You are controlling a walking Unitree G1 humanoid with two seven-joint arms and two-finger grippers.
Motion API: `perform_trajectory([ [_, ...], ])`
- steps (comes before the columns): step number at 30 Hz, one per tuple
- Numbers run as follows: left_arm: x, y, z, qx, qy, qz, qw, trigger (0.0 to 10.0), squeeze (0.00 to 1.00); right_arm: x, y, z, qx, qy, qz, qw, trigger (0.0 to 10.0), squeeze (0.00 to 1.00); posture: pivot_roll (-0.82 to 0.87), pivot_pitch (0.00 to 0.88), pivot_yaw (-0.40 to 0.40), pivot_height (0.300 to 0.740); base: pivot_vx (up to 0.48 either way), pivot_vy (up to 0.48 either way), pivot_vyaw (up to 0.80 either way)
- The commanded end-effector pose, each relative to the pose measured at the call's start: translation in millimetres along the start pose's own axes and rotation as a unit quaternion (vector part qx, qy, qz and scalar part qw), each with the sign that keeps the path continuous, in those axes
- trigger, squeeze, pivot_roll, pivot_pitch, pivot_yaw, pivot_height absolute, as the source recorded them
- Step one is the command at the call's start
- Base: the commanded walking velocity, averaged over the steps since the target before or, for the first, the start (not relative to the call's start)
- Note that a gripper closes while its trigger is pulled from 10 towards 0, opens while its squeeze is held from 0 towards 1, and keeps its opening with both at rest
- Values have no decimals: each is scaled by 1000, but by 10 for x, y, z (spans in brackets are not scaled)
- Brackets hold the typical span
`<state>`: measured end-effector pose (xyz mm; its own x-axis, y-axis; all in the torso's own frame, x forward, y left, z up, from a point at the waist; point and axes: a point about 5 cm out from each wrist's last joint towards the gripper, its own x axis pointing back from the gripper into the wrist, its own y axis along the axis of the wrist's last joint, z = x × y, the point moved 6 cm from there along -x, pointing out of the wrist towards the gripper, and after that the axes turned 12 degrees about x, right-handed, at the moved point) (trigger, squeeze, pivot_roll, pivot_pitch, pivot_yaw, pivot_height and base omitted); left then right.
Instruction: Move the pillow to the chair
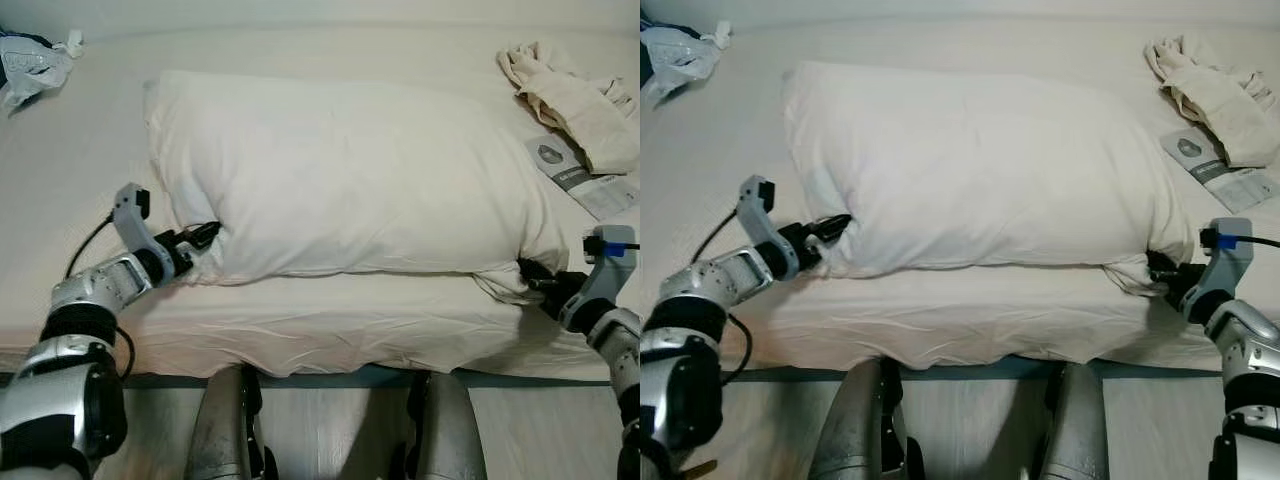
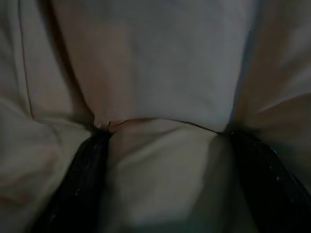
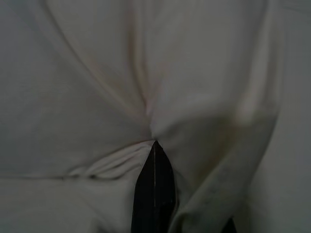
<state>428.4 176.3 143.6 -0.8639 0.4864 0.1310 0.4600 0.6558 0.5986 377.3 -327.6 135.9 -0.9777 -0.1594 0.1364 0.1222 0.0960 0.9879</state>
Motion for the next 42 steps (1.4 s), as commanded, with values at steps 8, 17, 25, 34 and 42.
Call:
perform_trajectory([
  [8,-53,-54,79,16,25,-70,997,0,0,-225,-10,401,-6,30,-10,999,10000,0,47,274,36,536,0,0,0],
  [17,82,55,155,13,43,-129,991,0,0,-339,16,568,-4,20,-22,1000,10000,0,25,229,2,536,0,0,0],
  [25,168,-104,211,-82,76,-146,983,0,0,-410,45,695,52,-12,-37,998,10000,0,0,188,-26,536,0,0,0],
  [34,208,-134,75,-104,78,-193,972,10000,0,-472,104,930,58,-30,-66,996,10000,0,-6,144,-29,536,0,0,0],
  [42,207,-249,-5,-174,88,-200,960,10000,0,-483,104,1043,50,-33,-76,995,10000,0,-5,117,-20,536,0,0,0],
])
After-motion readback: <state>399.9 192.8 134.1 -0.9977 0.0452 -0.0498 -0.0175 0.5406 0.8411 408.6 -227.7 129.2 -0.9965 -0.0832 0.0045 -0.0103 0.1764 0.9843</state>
